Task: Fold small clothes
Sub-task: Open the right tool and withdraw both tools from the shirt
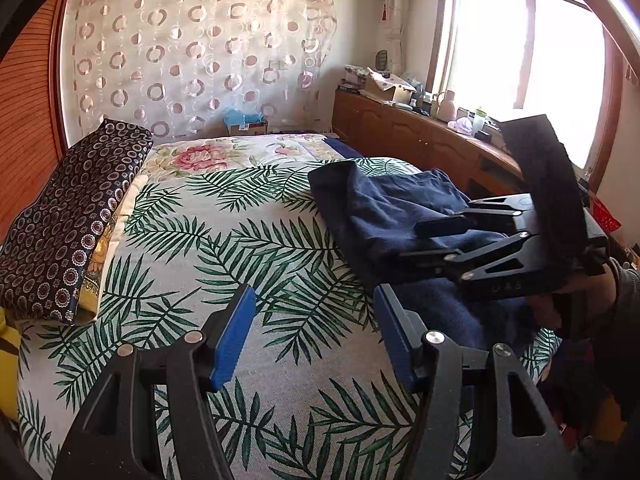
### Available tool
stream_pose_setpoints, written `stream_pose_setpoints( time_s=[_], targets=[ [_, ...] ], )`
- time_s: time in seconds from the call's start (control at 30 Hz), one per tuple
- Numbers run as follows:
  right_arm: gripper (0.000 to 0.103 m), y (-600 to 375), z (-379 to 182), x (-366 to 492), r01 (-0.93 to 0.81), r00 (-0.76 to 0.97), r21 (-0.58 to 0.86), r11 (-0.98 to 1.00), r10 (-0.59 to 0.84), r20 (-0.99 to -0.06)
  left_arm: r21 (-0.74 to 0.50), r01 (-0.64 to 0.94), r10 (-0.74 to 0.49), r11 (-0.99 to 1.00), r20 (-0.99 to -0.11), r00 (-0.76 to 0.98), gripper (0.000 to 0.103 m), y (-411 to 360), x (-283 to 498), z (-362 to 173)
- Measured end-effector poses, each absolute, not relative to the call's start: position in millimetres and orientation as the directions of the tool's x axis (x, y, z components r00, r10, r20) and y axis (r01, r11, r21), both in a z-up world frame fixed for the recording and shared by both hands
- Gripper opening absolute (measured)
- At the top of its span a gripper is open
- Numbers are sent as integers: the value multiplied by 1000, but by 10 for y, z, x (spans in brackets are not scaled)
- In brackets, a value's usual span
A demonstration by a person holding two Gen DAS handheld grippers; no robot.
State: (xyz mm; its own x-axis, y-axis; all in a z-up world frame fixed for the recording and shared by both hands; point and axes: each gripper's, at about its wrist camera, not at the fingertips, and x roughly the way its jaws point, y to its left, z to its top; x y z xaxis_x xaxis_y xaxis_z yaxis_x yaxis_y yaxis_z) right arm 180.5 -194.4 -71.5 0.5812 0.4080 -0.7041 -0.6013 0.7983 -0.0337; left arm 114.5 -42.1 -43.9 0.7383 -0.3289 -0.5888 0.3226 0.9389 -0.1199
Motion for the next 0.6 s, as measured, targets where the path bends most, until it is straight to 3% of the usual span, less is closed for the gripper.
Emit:
stream_pose_setpoints(
  time_s=[0.17,0.2,0.27,0.3,0.43,0.6],
  targets=[
    [56,-1817,-825,1997,-613,552,-57,788,375,-745,-123,323,-331,938,-589,738,62,-410,1141,-449],
    [52,-1795,-839,2027,-607,555,-67,792,363,-749,-123,324,-332,938,-588,737,62,-410,1140,-453],
    [20,-1838,-836,2065,-607,552,-61,793,364,-750,-123,325,-333,938,-588,737,62,-405,1138,-462],
    [10,-1870,-826,2085,-605,552,-53,794,370,-748,-124,324,-333,938,-589,736,62,-400,1138,-469],
    [8,-2042,-658,2085,-580,595,-39,814,390,-703,-133,321,-335,938,-591,734,62,-381,1135,-498],
    [7,-2394,-271,2144,-478,722,-116,871,314,-617,-138,328,-343,935,-596,726,62,-425,1138,-529]
  ],
)
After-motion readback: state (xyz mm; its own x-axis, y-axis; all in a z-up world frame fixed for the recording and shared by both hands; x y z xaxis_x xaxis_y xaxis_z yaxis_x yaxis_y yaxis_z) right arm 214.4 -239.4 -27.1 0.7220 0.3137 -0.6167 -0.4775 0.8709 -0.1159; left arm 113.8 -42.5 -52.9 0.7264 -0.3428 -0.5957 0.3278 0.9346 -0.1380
